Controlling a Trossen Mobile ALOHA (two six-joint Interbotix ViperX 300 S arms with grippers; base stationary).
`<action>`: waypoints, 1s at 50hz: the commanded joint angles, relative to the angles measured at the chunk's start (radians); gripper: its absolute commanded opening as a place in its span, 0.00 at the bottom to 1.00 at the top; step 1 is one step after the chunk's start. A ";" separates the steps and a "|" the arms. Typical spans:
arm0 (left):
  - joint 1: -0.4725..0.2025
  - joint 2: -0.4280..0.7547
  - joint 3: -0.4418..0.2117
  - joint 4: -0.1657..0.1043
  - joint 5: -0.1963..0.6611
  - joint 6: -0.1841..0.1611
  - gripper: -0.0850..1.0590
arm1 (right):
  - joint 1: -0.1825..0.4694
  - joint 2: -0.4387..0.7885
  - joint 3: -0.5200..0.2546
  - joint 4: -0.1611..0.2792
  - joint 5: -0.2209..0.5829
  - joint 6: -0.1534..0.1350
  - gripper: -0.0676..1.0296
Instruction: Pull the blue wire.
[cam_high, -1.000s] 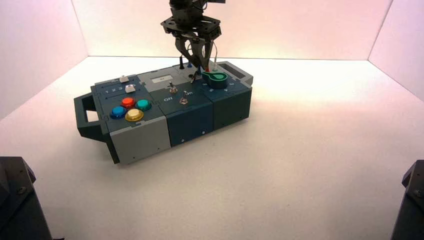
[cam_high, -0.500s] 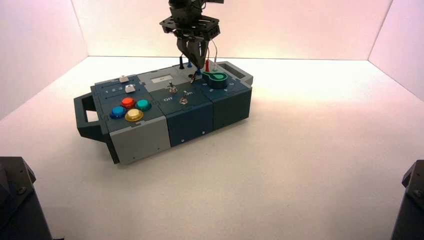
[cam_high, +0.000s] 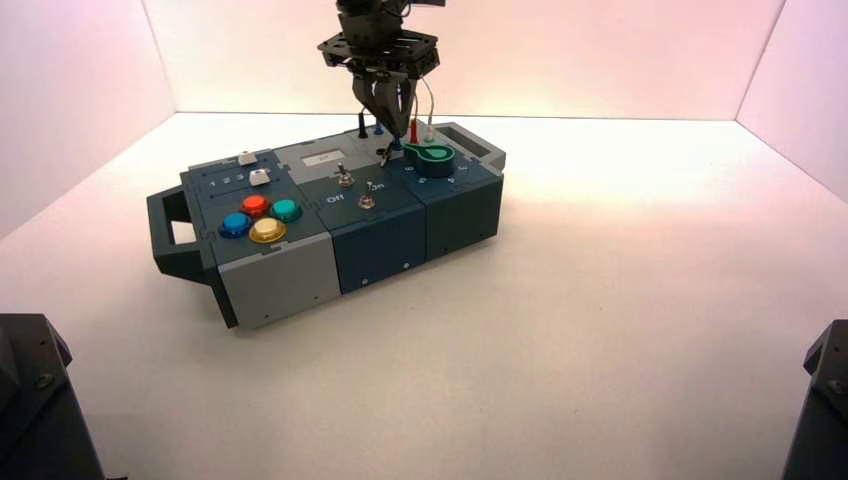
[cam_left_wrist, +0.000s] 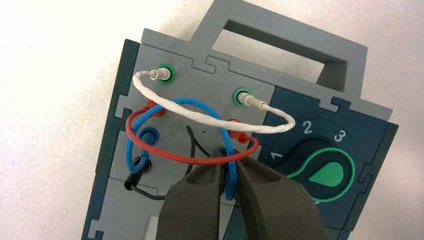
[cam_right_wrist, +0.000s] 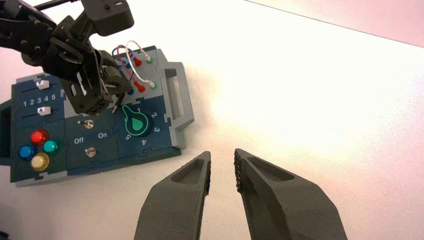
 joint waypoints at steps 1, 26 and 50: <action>0.012 -0.091 -0.025 -0.003 0.020 -0.008 0.05 | -0.002 -0.012 -0.025 -0.002 -0.005 0.000 0.32; 0.012 -0.130 -0.021 -0.003 0.040 -0.025 0.05 | -0.002 -0.014 -0.028 -0.003 -0.002 -0.002 0.32; 0.006 -0.123 -0.037 -0.005 0.040 -0.026 0.05 | -0.002 -0.012 -0.029 -0.006 0.012 -0.003 0.32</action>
